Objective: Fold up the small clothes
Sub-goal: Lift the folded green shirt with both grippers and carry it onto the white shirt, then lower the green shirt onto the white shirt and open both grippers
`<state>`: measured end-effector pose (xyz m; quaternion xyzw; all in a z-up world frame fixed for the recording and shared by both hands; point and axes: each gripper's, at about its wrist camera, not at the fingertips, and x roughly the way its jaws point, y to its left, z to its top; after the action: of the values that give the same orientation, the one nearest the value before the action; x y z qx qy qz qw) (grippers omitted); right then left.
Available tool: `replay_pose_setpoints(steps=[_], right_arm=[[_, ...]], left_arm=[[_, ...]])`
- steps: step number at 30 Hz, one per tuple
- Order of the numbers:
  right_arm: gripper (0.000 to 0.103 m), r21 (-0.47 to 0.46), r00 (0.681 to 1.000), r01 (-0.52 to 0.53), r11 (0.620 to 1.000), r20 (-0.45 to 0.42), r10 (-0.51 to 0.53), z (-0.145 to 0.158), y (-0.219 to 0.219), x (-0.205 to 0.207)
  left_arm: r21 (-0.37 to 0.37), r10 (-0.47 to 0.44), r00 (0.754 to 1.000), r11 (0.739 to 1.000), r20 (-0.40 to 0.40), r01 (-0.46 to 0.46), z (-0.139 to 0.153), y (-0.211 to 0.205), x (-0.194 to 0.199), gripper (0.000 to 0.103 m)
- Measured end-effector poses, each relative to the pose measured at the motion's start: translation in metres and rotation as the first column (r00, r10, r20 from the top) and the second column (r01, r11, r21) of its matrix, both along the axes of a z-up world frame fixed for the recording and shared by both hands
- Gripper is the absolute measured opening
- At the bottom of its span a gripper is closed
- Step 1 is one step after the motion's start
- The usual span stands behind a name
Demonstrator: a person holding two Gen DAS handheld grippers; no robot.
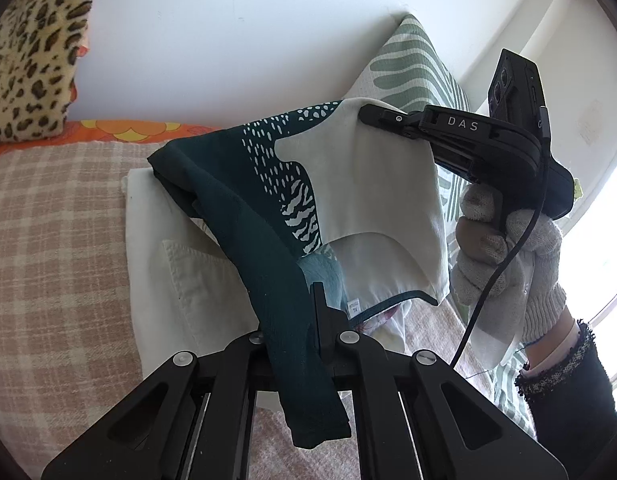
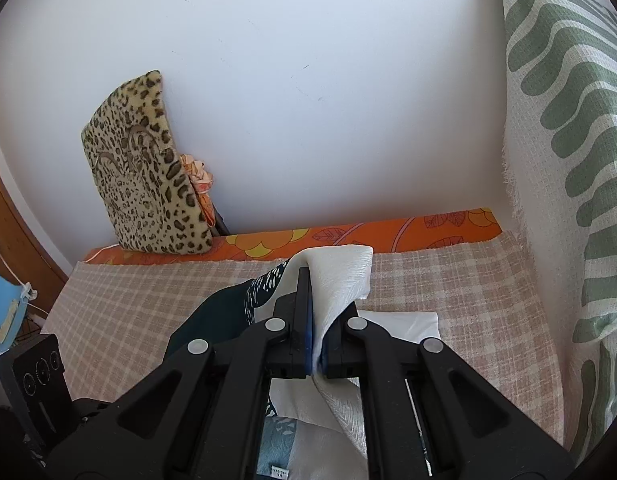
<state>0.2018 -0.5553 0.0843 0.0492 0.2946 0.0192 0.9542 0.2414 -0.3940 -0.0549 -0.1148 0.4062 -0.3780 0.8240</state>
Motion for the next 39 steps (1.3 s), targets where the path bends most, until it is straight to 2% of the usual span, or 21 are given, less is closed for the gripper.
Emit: replay_pose_setpoints(steps=[7, 10, 11, 12, 14, 15, 16, 20, 23, 27, 28, 30, 35, 39], right_arm=[[0.004, 0.003, 0.998, 0.020, 1.000, -0.057, -0.020, -0.018, -0.021, 0.016], [0.004, -0.073, 0.989, 0.104, 0.992, -0.099, -0.111, -0.027, -0.030, 0.021], [0.005, -0.078, 0.983, 0.127, 0.989, -0.121, -0.136, -0.031, -0.035, 0.021], [0.010, -0.084, 0.976, 0.157, 0.984, -0.141, -0.168, -0.034, -0.040, 0.021], [0.026, -0.125, 0.959, 0.214, 0.969, -0.162, -0.233, -0.039, -0.048, 0.020], [0.040, -0.130, 0.954, 0.233, 0.964, -0.164, -0.253, -0.040, -0.051, 0.018], [0.047, -0.128, 0.953, 0.241, 0.962, -0.159, -0.260, -0.039, -0.053, 0.015], [0.047, -0.104, 0.952, 0.284, 0.953, -0.087, -0.293, -0.028, -0.056, 0.003], [0.047, -0.130, 0.963, 0.249, 0.960, -0.075, -0.259, -0.025, -0.041, 0.003], [0.047, -0.180, 0.975, 0.192, 0.965, -0.075, -0.208, -0.033, -0.010, 0.004], [0.047, -0.181, 0.977, 0.182, 0.966, -0.076, -0.199, -0.035, -0.005, 0.003], [0.047, -0.180, 0.979, 0.168, 0.969, -0.081, -0.184, -0.039, 0.006, 0.002], [0.047, -0.154, 0.983, 0.157, 0.976, -0.075, -0.170, -0.035, 0.027, -0.008], [0.048, -0.151, 0.983, 0.166, 0.974, -0.051, -0.176, -0.026, 0.045, -0.018]], left_arm=[[0.075, 0.004, 1.000, 0.997, 0.023, -0.005, -0.004, 0.007, -0.004, 0.006], [0.110, 0.009, 1.000, 0.994, 0.020, -0.012, -0.003, 0.011, -0.004, 0.026], [0.117, 0.006, 1.000, 0.993, 0.014, -0.008, -0.002, 0.013, -0.004, 0.036], [0.126, 0.009, 1.000, 0.992, 0.015, -0.011, -0.002, 0.016, -0.005, 0.041], [0.136, 0.014, 1.000, 0.991, 0.026, -0.017, 0.000, 0.024, -0.010, 0.041], [0.135, 0.015, 1.000, 0.991, 0.025, -0.018, 0.001, 0.028, -0.011, 0.041], [0.133, 0.020, 1.000, 0.991, 0.022, -0.023, 0.002, 0.033, -0.013, 0.041], [0.128, 0.033, 0.999, 0.991, 0.037, -0.037, 0.009, 0.044, -0.019, 0.041], [0.128, 0.039, 0.998, 0.991, 0.051, -0.045, 0.015, 0.050, -0.022, 0.041], [0.146, 0.048, 0.993, 0.987, 0.109, -0.064, 0.027, 0.056, -0.027, 0.041], [0.151, 0.049, 0.992, 0.986, 0.119, -0.066, 0.030, 0.058, -0.028, 0.042], [0.160, 0.050, 0.989, 0.984, 0.140, -0.073, 0.035, 0.063, -0.031, 0.054], [0.177, 0.059, 0.980, 0.980, 0.192, -0.094, 0.048, 0.076, -0.041, 0.061], [0.163, 0.075, 0.976, 0.980, 0.204, -0.110, 0.058, 0.089, -0.051, 0.062]])
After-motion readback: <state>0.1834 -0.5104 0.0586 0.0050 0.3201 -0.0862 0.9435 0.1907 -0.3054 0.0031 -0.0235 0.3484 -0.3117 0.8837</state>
